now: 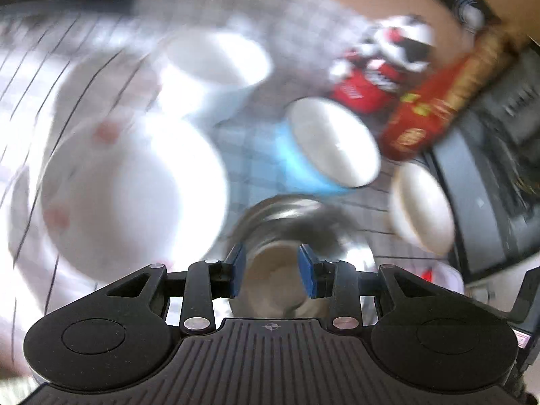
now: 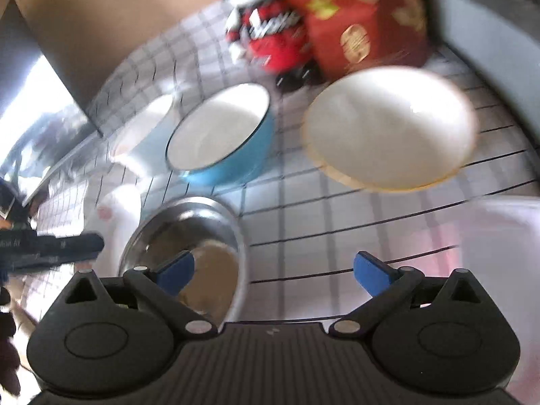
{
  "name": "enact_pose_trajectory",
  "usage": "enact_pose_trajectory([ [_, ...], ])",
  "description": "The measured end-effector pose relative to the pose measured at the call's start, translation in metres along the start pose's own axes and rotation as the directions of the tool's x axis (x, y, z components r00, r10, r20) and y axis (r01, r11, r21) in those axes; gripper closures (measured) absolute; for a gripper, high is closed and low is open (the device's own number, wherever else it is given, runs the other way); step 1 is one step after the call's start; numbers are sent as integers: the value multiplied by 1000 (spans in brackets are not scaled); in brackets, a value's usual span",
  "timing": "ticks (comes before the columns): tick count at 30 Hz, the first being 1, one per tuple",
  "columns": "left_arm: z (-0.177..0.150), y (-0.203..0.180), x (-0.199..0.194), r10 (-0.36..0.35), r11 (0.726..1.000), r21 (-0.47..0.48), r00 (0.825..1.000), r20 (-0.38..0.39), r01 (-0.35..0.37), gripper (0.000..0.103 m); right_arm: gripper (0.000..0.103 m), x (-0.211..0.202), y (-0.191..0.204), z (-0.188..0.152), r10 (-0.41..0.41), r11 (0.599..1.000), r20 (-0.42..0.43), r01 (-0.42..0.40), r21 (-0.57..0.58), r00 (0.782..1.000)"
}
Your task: Organize plates and bowls
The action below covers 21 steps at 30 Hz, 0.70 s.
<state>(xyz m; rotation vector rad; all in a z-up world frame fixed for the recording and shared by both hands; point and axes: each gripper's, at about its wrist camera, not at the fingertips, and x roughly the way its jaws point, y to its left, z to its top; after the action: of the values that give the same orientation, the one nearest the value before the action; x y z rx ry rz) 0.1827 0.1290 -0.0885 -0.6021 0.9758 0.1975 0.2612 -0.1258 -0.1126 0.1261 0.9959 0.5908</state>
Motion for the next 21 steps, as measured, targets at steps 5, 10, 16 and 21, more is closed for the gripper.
enact_pose_trajectory([
  [5, -14, 20, 15, -9, 997, -81, 999, -41, 6, 65, 16, 17, 21, 9, 18, 997, -30, -20, -80, 999],
  [10, -19, 33, 32, -85, 989, -127, 994, -72, 75, 67, 39, 33, 28, 9, 68, 997, -110, -72, -33, 992],
  [16, -26, 34, 28, -91, 994, -77, 982, -164, 79, 69, 39, 20, 29, -8, 93, 996, -158, -94, -3, 983],
  [21, -39, 39, 21, -104, 995, -32, 971, -213, 100, 73, 39, 9, 31, -29, 101, 994, -198, -108, -24, 975],
])
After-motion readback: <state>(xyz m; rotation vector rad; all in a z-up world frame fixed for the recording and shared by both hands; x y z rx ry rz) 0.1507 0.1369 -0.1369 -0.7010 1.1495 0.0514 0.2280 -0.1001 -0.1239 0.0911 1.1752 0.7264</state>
